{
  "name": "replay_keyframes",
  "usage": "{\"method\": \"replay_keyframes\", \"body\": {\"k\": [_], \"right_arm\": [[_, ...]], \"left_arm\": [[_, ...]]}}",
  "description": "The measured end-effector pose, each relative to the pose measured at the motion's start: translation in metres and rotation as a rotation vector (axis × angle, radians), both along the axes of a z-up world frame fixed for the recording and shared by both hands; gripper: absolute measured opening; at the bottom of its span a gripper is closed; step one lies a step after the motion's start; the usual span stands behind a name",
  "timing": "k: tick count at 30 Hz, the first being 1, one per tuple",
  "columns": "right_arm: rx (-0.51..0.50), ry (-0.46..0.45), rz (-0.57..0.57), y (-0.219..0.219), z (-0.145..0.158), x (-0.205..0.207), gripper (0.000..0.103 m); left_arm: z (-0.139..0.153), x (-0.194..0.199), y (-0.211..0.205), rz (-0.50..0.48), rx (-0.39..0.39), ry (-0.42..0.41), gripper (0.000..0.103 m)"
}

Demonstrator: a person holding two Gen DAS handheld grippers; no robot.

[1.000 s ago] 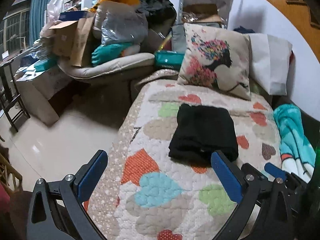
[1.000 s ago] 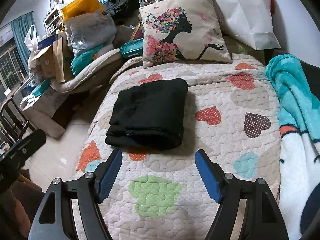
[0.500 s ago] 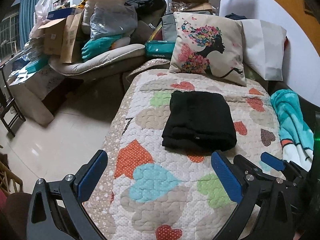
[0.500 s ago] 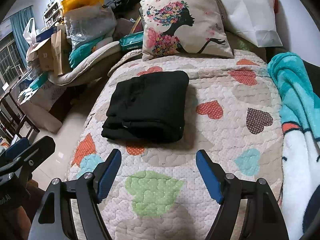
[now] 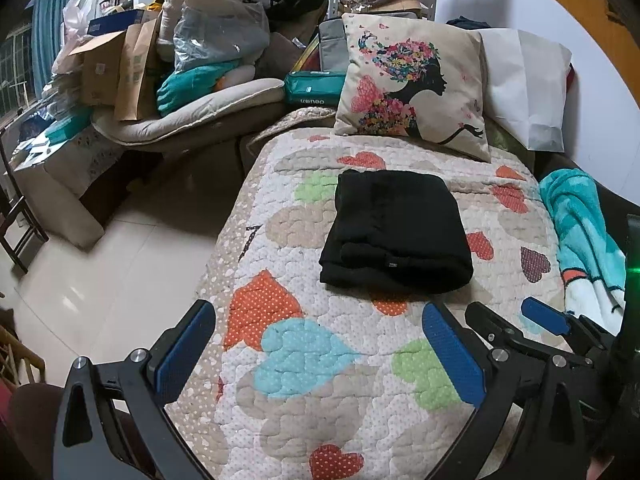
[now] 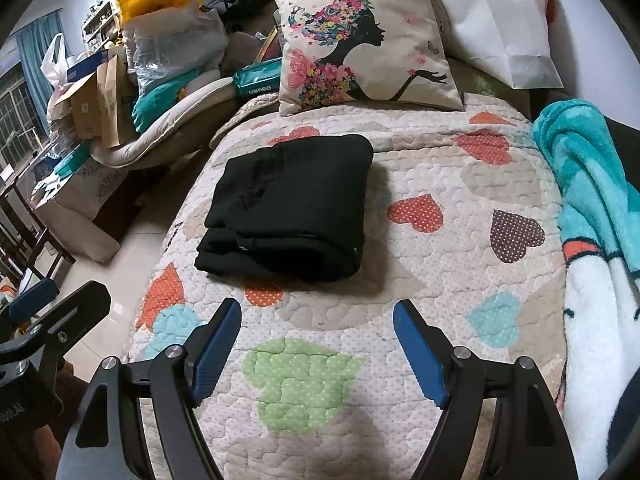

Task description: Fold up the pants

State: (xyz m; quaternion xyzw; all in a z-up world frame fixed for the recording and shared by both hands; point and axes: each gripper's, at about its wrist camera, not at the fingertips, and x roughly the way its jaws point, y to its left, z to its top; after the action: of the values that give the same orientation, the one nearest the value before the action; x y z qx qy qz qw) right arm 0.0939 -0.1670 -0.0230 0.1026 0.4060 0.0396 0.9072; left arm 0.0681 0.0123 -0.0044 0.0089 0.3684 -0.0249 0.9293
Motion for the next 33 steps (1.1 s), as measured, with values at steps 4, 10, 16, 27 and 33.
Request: {"method": "replay_keyframes", "body": {"k": [4, 10, 16, 27, 33], "right_arm": [[-0.004, 0.006, -0.004, -0.0001, -0.0016, 0.0004, 0.083], [-0.009, 0.005, -0.006, 0.0000, -0.0020, 0.0006, 0.083], [-0.013, 0.009, -0.010, -0.0004, -0.0036, 0.0011, 0.084], [-0.017, 0.009, -0.011, -0.0007, -0.0050, 0.0005, 0.084], [-0.018, 0.011, -0.011, 0.0007, -0.0055, 0.0004, 0.084]], "left_arm": [[-0.0016, 0.0000, 0.0003, -0.004, -0.009, 0.005, 0.103], [-0.0028, 0.0004, 0.0017, -0.018, -0.041, 0.014, 0.103], [-0.0058, 0.0013, 0.0014, -0.024, -0.047, 0.028, 0.103], [-0.0062, 0.0012, 0.0006, -0.024, -0.045, 0.027, 0.103], [-0.0064, 0.0007, -0.0001, -0.024, -0.042, 0.027, 0.103]]}}
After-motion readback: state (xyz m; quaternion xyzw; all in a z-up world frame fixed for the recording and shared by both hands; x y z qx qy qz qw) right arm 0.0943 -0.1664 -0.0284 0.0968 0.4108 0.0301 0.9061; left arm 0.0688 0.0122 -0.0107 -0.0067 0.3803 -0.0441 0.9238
